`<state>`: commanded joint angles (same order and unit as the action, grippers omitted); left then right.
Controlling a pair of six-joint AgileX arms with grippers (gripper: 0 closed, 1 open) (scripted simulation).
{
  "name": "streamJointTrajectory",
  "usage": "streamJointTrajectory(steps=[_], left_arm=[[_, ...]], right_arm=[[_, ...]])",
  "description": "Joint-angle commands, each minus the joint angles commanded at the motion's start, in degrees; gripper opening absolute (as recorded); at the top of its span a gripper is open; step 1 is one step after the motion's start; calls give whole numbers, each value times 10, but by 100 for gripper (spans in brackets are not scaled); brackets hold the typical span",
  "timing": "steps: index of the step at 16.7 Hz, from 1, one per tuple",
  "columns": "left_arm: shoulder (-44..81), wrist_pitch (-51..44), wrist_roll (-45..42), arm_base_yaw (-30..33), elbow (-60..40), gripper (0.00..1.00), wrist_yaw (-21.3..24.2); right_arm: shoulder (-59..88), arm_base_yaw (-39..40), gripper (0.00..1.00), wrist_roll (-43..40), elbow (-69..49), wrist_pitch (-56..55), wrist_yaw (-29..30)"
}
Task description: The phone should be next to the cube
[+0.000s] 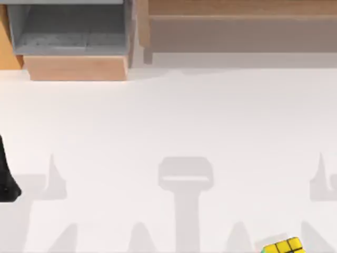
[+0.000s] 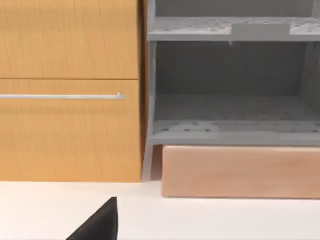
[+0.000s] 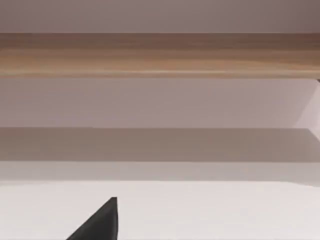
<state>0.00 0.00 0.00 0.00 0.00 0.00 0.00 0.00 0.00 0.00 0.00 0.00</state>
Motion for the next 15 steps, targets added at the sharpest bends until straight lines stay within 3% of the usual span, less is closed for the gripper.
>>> streamJointTrajectory(steps=[7, 15], left_arm=[[89, -49, -48, -33, -77, 100, 0], [521, -241, -215, -151, -347, 100, 6]], right_arm=[[0, 0, 100, 0, 0, 0, 0], [0, 0, 100, 0, 0, 0, 0]])
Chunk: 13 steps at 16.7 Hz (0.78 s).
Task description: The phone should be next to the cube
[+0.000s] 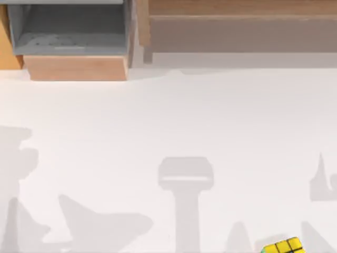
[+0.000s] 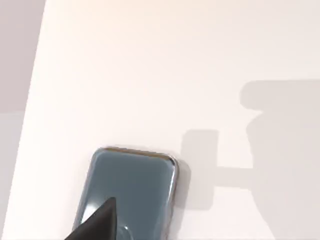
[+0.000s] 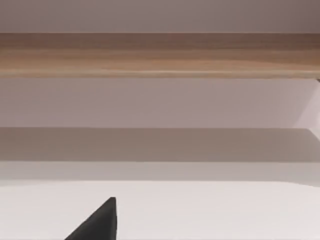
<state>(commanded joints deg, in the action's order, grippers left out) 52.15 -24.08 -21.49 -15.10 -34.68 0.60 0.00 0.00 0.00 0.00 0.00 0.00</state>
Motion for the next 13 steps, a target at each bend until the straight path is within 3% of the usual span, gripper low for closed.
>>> streamJointTrajectory(steps=[8, 13], left_arm=[[418, -197, -166, -119, -261, 100, 6], [561, -260, -227, -163, -364, 100, 5]], right_arm=[[0, 0, 100, 0, 0, 0, 0], [0, 0, 100, 0, 0, 0, 0]])
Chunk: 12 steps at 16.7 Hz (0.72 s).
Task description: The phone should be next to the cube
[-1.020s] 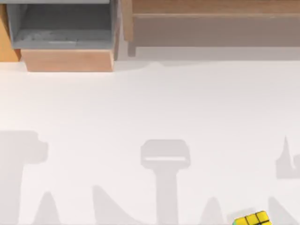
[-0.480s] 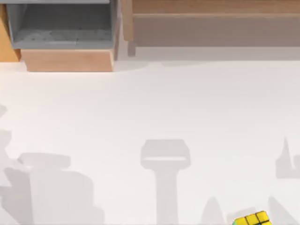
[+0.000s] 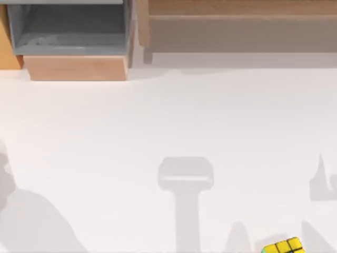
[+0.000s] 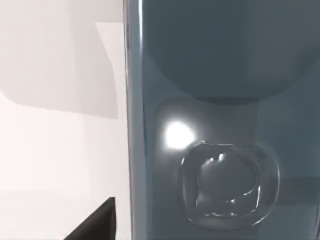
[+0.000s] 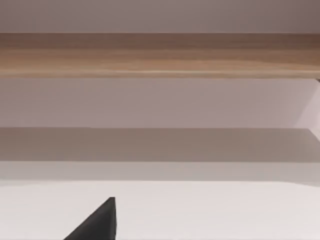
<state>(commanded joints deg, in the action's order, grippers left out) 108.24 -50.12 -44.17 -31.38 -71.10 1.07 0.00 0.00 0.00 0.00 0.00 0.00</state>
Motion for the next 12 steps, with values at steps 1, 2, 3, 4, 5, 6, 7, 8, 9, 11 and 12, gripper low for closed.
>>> streamJointTrajectory(steps=[1, 2, 3, 4, 5, 6, 7, 8, 9, 11, 12], left_arm=[[13, -6, -6, -4, -10, 100, 0], [20, -9, -9, -6, -16, 100, 0], [22, -9, -9, -7, -17, 100, 0], [22, -9, -9, -7, -17, 100, 0], [22, -9, -9, -7, -17, 100, 0], [22, -9, -9, -7, -17, 100, 0], [20, -8, -9, -4, -15, 100, 0], [22, -6, -8, -5, -13, 100, 0], [27, 2, -8, -5, -9, 100, 0], [42, 35, -8, -5, 4, 100, 0], [51, 53, -9, -6, 12, 100, 0]], right_arm=[[0, 0, 100, 0, 0, 0, 0], [0, 0, 100, 0, 0, 0, 0], [0, 0, 100, 0, 0, 0, 0], [0, 0, 100, 0, 0, 0, 0], [0, 0, 100, 0, 0, 0, 0], [0, 0, 100, 0, 0, 0, 0], [0, 0, 100, 0, 0, 0, 0], [0, 0, 100, 0, 0, 0, 0], [0, 0, 100, 0, 0, 0, 0], [0, 0, 100, 0, 0, 0, 0], [0, 0, 100, 0, 0, 0, 0]])
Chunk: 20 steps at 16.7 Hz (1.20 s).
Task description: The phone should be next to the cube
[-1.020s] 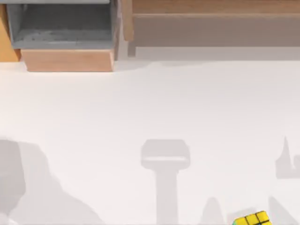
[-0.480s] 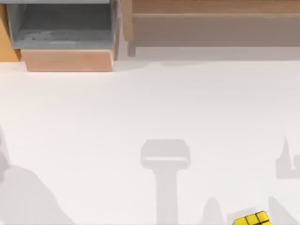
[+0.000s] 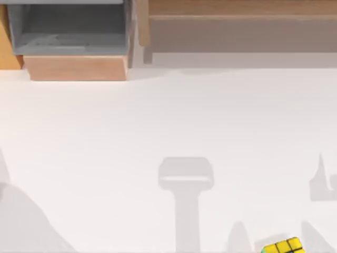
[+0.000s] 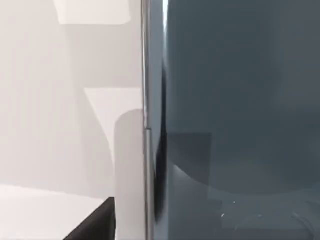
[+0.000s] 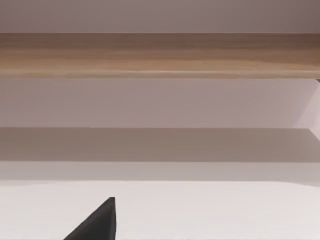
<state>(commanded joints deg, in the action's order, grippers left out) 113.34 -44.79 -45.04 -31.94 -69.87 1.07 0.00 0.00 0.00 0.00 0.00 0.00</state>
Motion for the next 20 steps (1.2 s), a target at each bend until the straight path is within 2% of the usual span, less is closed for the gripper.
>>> streamJointTrajectory(steps=[5, 18, 20], left_arm=[[14, 21, -1, 0, 11, 100, 0], [14, 21, -1, 0, 11, 2, 0], [14, 21, -1, 0, 11, 0, 0]], right_arm=[[0, 0, 100, 0, 0, 0, 0], [0, 0, 100, 0, 0, 0, 0], [0, 0, 100, 0, 0, 0, 0]])
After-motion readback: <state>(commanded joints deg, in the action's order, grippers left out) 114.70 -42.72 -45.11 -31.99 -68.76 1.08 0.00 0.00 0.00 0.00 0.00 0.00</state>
